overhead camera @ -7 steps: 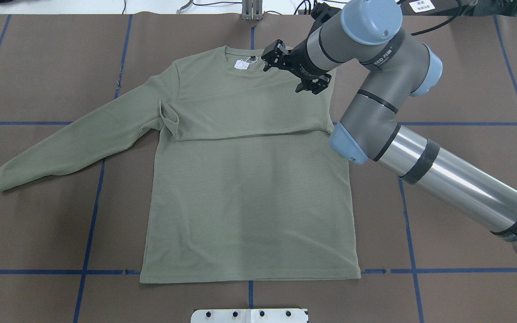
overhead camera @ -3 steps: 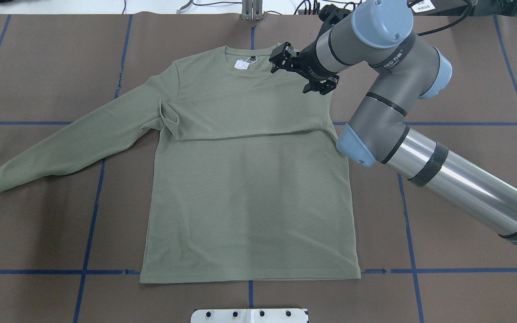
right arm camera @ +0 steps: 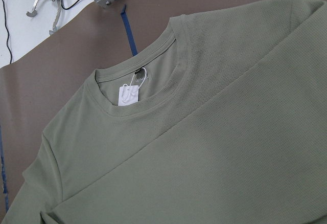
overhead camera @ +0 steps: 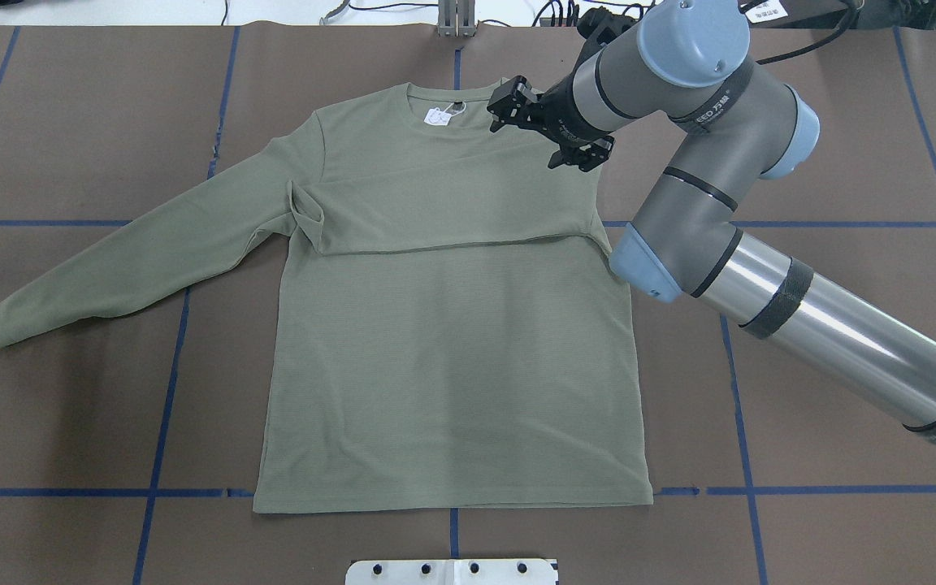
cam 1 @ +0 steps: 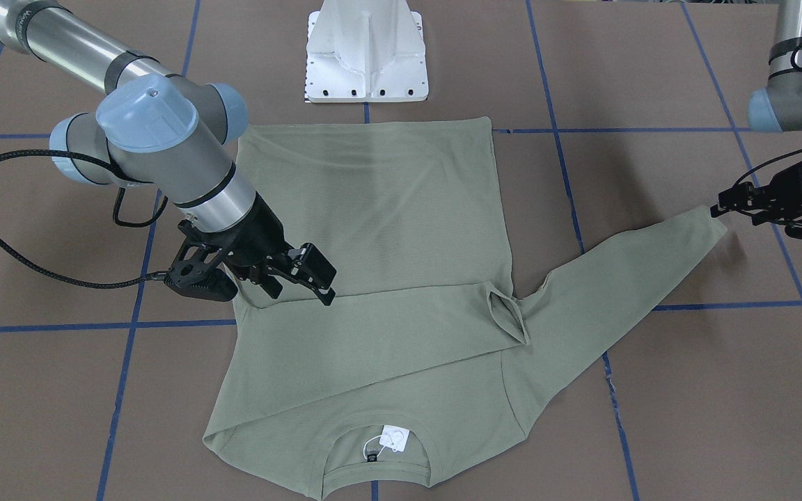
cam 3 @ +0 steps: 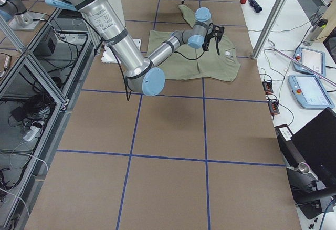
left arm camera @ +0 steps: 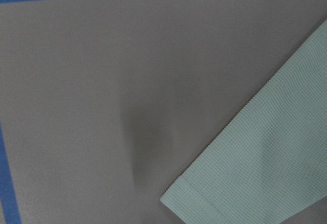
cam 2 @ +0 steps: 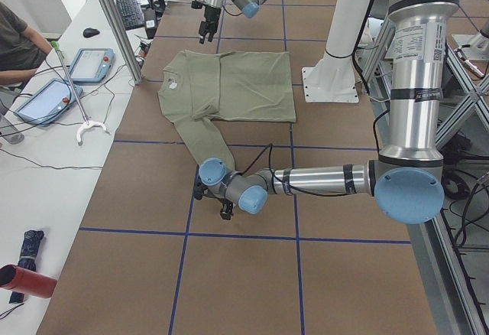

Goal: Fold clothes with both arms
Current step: 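Grasp the cuff of the other sleeve with the left gripper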

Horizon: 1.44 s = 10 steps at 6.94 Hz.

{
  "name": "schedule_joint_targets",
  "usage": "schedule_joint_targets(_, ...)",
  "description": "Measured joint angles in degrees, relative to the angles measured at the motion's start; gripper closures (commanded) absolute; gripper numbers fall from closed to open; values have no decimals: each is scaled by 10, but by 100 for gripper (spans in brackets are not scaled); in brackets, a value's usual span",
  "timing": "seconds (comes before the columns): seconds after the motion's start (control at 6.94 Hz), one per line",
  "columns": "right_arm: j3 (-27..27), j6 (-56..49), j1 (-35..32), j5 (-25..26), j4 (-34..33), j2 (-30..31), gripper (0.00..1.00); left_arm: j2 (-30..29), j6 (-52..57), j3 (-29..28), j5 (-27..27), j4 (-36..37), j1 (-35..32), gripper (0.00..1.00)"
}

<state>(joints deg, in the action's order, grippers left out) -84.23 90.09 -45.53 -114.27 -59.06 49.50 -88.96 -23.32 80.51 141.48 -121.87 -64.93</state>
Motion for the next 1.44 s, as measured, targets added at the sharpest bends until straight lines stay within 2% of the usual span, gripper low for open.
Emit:
schedule_joint_targets(0.72, -5, 0, 0, 2, 0, 5, 0, -4, 2, -2, -1, -2, 22, 15)
schedule_joint_targets(1.01, -6, 0, 0, 2, 0, 7, 0, -6, 1, -5, -2, -1, 24, 23)
schedule_joint_targets(1.15, -7, 0, 0, 2, 0, 9, 0, -9, 2, -10, -3, -1, 24, 41)
schedule_joint_targets(1.3, -10, 0, 1, 2, 0, 11, 0, -13, 3, -15, -3, -2, 24, 78)
schedule_joint_targets(1.44, -13, 0, 1, 2, 0, 14, 0, -15, 3, -17, -3, -2, 24, 100)
